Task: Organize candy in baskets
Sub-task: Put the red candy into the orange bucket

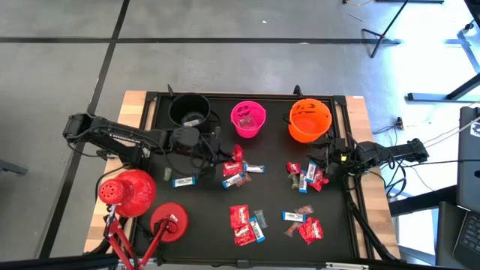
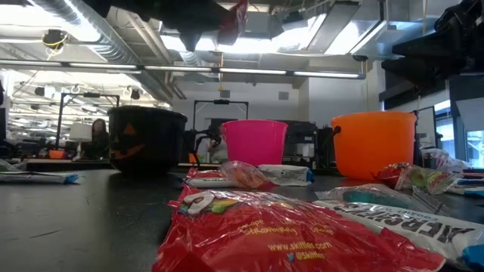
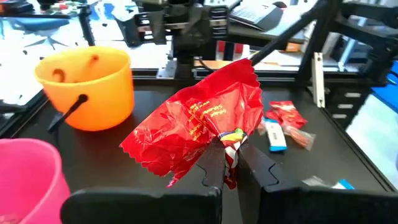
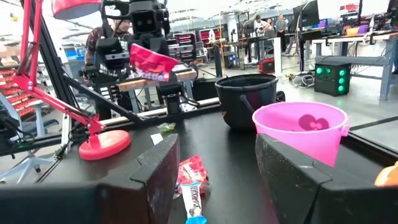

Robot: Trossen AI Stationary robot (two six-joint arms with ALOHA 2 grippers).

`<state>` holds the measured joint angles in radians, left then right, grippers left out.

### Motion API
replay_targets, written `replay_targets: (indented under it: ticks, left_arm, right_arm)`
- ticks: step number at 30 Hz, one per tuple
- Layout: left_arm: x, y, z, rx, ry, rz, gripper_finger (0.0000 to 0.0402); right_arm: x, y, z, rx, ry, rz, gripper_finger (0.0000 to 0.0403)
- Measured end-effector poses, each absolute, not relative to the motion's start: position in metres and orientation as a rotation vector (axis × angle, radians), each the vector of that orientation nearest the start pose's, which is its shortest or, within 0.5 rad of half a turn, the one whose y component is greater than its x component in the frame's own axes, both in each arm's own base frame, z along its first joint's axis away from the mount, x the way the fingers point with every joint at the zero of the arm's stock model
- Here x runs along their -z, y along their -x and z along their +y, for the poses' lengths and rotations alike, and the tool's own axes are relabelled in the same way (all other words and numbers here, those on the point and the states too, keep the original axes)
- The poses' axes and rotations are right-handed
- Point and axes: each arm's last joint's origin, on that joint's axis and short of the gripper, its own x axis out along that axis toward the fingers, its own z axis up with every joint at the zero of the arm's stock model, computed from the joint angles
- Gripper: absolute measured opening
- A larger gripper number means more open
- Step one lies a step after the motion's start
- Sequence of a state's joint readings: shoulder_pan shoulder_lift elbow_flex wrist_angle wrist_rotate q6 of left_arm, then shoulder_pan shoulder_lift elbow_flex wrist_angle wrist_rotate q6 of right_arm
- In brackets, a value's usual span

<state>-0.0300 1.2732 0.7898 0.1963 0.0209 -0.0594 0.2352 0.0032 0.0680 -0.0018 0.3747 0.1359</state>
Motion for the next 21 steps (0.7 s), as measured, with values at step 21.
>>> replay_targets:
  ticks: [21]
  left_arm:
    - [-0.268,-0.28,-0.003,0.075,0.13,0.286,0.0006]
  right_arm:
    - [-0.204,-0.087,0.006,0.265,-0.195,-0.261,0.0214]
